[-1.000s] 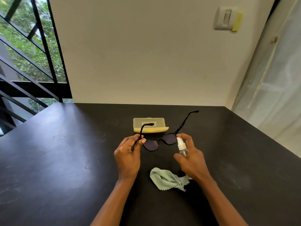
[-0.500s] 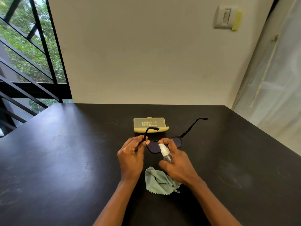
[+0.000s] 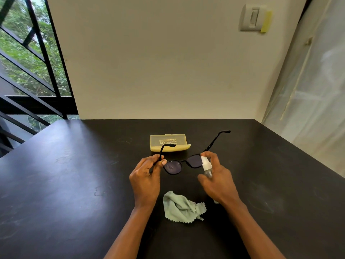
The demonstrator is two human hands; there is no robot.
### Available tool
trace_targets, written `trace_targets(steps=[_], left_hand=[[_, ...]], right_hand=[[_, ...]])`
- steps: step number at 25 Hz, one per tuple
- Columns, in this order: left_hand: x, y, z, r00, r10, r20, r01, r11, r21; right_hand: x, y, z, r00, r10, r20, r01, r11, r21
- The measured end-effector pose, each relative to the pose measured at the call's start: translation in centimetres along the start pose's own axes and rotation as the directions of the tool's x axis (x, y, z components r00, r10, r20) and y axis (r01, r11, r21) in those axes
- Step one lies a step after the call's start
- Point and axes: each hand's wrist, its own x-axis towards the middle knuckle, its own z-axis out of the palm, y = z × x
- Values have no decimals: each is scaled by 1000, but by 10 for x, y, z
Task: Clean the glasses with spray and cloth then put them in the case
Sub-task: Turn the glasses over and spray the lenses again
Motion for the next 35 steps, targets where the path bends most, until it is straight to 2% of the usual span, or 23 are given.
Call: trace_targets(steps=[3,6,11,13,17,20,29,31,33,35], left_hand=[[0,-1,-1,1000,6,2,-6,1000,6],[1,-2,-2,1000,0,-1,0,1000,8],[2,-2,-3,1000,-22,-18,22,1000,21],[2,-2,-3,999,-35,-24,35,999,15],[2,-6,-4,996,-89,-20,88,996,-11],[2,-12,-3,985,-171,-11,169,983,-71],[3,-16,-3,968,-252,-15,248,960,-128],[3,-16,-3,965,-261,-13,256,956,-140],[3,-18,-3,961,-275,-12,270,950,-154],[3,-19,-3,960,-281,-13,276,949,-153]], right_hand=[[2,3,0,1000,10,-15,-11,1000,-27],[3,8,0,998,4,-63,-3,1000,18],[9,29,-14,946,30,-322,8,993,116],[13,38,-21,922,38,-385,12,992,127],[22,52,-25,904,28,-427,-14,999,35],[26,60,-27,895,25,-446,29,993,115],[32,66,-29,866,144,-479,-44,976,212],[30,62,-29,849,163,-503,-99,983,153],[26,53,-28,786,119,-606,-134,991,20],[19,43,-24,732,-39,-680,-18,997,-76]])
